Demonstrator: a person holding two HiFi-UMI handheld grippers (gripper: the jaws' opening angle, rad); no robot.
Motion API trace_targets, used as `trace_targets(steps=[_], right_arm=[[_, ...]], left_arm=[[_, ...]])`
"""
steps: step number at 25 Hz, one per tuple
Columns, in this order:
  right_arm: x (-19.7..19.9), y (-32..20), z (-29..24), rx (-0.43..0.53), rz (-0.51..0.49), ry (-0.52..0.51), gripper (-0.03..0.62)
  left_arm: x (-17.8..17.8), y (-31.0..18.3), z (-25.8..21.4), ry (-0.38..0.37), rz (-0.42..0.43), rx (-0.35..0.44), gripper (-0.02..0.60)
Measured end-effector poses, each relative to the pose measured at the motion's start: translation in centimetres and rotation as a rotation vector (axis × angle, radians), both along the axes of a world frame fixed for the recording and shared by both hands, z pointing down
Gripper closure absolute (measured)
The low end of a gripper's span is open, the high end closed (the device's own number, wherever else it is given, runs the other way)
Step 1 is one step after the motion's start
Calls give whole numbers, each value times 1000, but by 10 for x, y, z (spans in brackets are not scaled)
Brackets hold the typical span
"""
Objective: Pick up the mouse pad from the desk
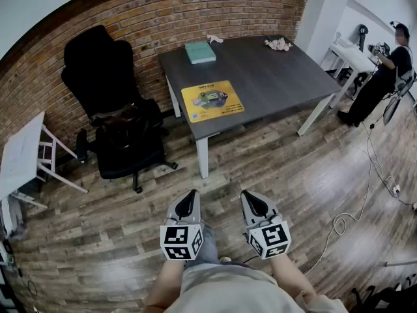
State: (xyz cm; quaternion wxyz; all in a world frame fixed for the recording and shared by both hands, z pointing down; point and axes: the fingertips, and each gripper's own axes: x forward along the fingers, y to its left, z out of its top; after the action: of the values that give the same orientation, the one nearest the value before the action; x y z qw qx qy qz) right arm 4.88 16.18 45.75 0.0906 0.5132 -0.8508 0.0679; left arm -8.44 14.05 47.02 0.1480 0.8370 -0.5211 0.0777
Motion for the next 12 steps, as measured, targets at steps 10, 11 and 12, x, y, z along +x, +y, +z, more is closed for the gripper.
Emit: trace_targets(steps=[10,11,12], right_arm=[[6,107,-22,41,-38,-14,591],[7,112,-24,45,-38,-18,591],[8,117,-25,51,-38,-21,591]], left_arm=[[13,122,-4,-48,33,3,571],[14,126,-4,-49,33,7,571],[15,130,-5,-49,33,12,571]])
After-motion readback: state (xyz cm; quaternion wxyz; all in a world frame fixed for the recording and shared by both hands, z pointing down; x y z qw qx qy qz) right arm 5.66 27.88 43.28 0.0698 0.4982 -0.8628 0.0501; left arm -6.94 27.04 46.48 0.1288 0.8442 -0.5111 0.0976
